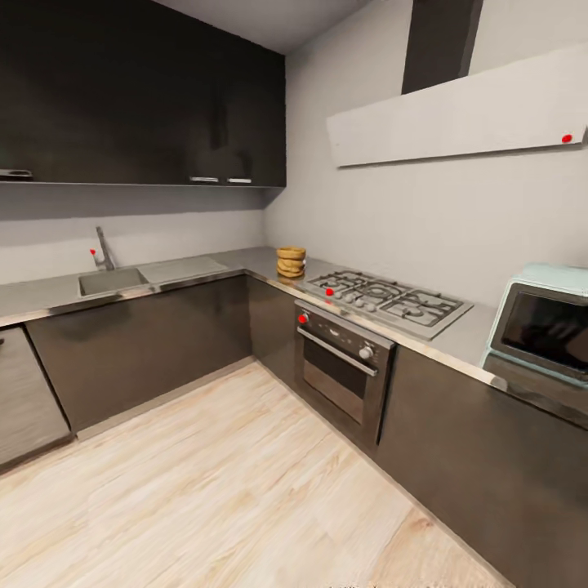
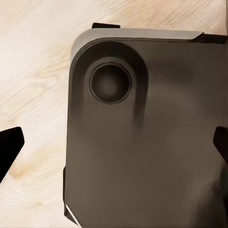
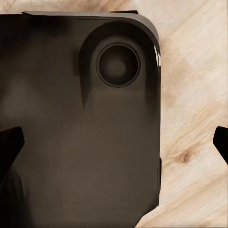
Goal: In the kitchen, take the popcorn bag from the countertop, put it into the microwave, and heat it until the popcorn is cooked so the cooked popcorn ends up inside the bag.
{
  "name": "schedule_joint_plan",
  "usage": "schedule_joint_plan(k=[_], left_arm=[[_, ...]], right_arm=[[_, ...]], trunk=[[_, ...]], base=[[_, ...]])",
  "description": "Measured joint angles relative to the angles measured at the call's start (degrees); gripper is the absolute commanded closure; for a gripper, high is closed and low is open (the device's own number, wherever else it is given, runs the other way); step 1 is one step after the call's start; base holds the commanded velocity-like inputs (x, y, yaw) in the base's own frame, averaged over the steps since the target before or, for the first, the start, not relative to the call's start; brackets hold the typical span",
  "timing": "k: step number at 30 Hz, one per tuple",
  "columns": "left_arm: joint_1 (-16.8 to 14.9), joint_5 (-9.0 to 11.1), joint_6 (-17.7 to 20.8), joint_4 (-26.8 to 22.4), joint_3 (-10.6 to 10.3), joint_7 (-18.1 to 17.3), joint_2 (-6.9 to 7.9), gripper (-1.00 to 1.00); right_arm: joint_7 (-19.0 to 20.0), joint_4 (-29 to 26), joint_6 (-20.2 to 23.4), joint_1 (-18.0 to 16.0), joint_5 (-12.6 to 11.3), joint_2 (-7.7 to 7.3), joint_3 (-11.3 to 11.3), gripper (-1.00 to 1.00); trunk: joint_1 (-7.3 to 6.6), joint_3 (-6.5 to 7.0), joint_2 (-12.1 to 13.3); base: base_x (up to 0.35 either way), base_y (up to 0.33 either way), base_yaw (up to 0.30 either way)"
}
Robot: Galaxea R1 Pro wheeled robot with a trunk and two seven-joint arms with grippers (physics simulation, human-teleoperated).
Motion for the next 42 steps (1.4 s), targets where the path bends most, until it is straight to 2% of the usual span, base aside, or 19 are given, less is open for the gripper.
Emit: schedule_joint_plan(k=[42], left_arm=[[0.02, 0.08, -0.01, 0.01, 0.08, 0.51, 0.04, -1.00]], right_arm=[[0.00, -0.06, 0.17, 0.00, 0.08, 0.00, 0.08, -1.00]], trunk=[[0.00, 0.00, 0.00]], base=[[0.000, 0.000, -0.290]])
